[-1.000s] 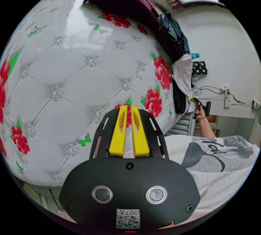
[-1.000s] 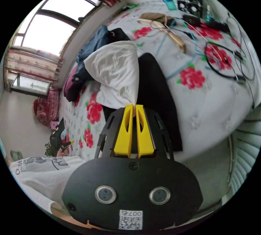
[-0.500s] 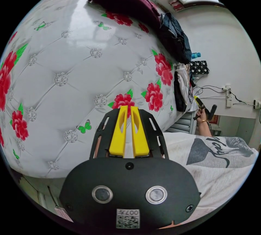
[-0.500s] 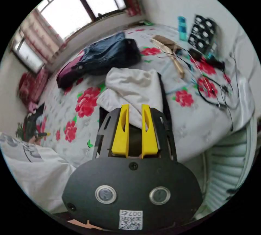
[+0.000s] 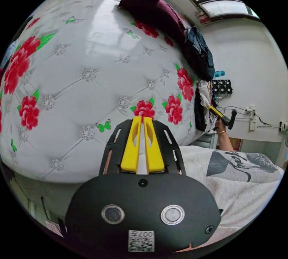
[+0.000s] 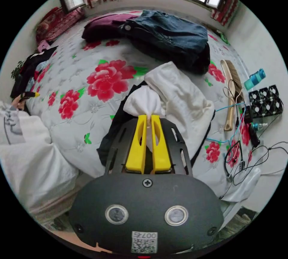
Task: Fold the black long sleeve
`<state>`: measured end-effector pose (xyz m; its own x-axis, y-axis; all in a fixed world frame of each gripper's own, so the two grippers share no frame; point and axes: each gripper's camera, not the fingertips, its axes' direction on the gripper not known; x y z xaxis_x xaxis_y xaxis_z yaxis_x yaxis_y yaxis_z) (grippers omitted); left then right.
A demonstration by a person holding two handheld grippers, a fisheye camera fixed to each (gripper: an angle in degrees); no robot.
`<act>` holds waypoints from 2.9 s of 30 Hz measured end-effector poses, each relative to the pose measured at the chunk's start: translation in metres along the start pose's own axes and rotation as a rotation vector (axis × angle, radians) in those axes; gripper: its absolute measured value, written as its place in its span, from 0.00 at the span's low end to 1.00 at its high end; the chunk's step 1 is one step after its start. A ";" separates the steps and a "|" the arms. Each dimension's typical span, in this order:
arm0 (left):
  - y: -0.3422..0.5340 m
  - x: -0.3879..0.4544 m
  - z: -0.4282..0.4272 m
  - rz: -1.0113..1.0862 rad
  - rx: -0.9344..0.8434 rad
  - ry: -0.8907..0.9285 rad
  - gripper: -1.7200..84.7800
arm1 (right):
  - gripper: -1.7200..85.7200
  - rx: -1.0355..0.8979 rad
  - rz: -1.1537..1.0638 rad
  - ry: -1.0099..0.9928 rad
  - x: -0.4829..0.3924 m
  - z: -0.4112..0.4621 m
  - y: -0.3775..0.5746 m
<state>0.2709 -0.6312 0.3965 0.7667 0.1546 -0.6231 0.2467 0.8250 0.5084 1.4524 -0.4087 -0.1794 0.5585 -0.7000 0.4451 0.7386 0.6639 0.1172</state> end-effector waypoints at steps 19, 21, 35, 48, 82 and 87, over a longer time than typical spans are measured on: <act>0.032 0.049 -0.129 -0.034 0.052 -0.077 0.01 | 0.04 0.023 0.376 -0.070 0.013 0.120 0.091; 0.038 0.049 -0.147 -0.050 0.077 -0.091 0.01 | 0.03 -0.009 0.360 -0.038 0.013 0.149 0.097; 0.087 -0.042 -0.338 -0.332 0.347 -0.238 0.03 | 0.02 0.112 0.412 0.304 -0.092 0.142 0.102; 0.186 -0.203 -0.614 -0.855 0.723 -0.646 0.12 | 0.02 -0.277 -0.199 -0.130 -0.500 0.357 0.008; 0.021 0.204 -0.432 0.599 0.234 0.265 0.06 | 0.12 0.167 -0.199 -0.336 -0.621 0.255 0.091; -0.001 0.168 -0.416 0.446 0.208 0.029 0.08 | 0.13 0.131 0.037 -0.322 -0.580 0.274 0.132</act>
<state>0.1534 -0.3799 0.0438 0.8085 0.4853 -0.3328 0.0138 0.5498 0.8352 1.1222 0.1570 -0.1795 0.4202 -0.5698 0.7062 0.6537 0.7299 0.1998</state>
